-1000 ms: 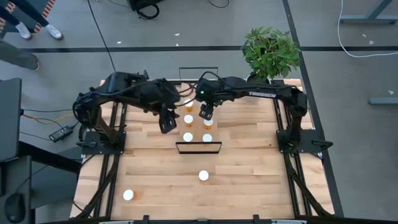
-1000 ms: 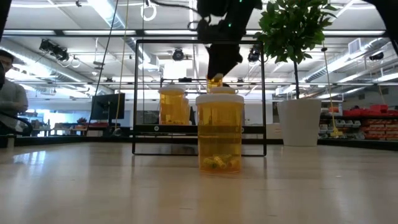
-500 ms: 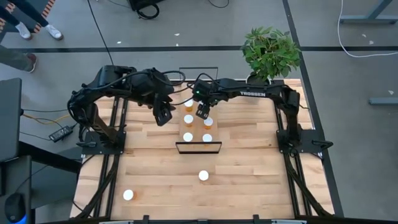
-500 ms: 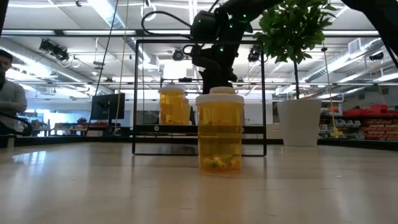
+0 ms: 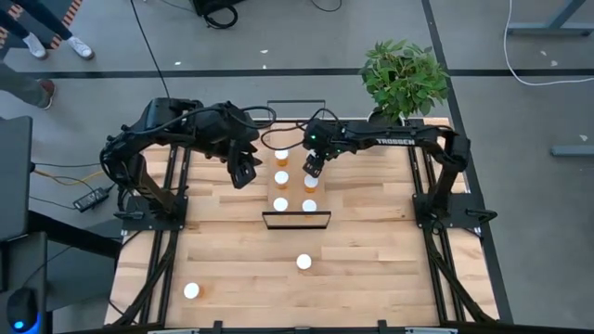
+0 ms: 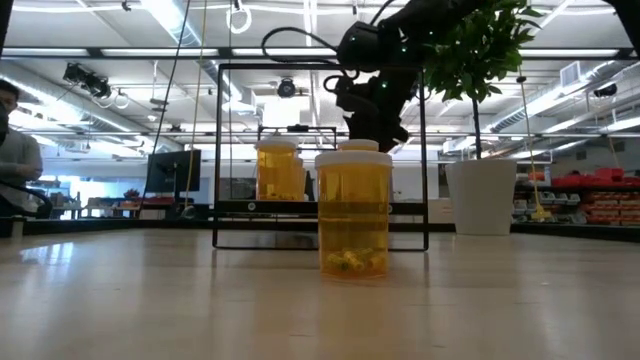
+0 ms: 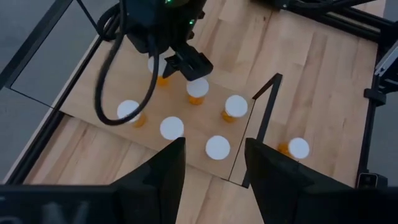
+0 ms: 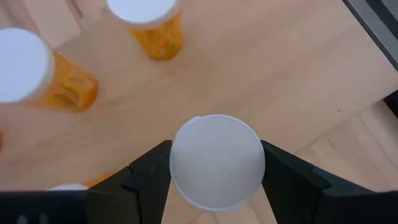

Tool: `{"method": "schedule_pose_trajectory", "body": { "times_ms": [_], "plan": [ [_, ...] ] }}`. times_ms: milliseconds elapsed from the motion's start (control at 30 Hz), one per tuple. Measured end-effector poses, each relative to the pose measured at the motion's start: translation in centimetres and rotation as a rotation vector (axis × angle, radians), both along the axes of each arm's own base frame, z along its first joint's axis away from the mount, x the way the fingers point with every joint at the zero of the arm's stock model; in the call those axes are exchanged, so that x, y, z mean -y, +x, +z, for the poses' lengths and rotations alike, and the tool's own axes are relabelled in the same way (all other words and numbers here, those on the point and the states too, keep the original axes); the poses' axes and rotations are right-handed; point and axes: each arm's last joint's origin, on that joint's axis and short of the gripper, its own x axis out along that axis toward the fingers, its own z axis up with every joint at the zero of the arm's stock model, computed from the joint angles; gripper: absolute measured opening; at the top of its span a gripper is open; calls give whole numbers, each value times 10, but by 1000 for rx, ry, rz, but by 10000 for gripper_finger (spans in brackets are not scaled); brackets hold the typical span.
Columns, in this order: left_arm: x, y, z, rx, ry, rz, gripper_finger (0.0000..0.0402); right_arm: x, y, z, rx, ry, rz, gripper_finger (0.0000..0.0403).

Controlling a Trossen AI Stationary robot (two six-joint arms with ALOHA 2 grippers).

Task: Pick and place medicine bottles onto shelf by color
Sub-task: Put the orange pill bottle on the shelf aligned with the other orange pill bottles

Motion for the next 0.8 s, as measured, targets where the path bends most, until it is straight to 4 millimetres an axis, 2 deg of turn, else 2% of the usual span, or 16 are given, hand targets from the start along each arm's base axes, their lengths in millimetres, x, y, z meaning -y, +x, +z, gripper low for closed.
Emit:
{"method": "schedule_pose_trajectory", "body": {
  "times_ms": [667,800],
  "plan": [
    [0,0,0,2,-7,9,172,-3,4,1,25,-23,25,230],
    [0,1,0,1,-7,9,172,-4,7,-9,-3,-13,25,230]
  ]
}}
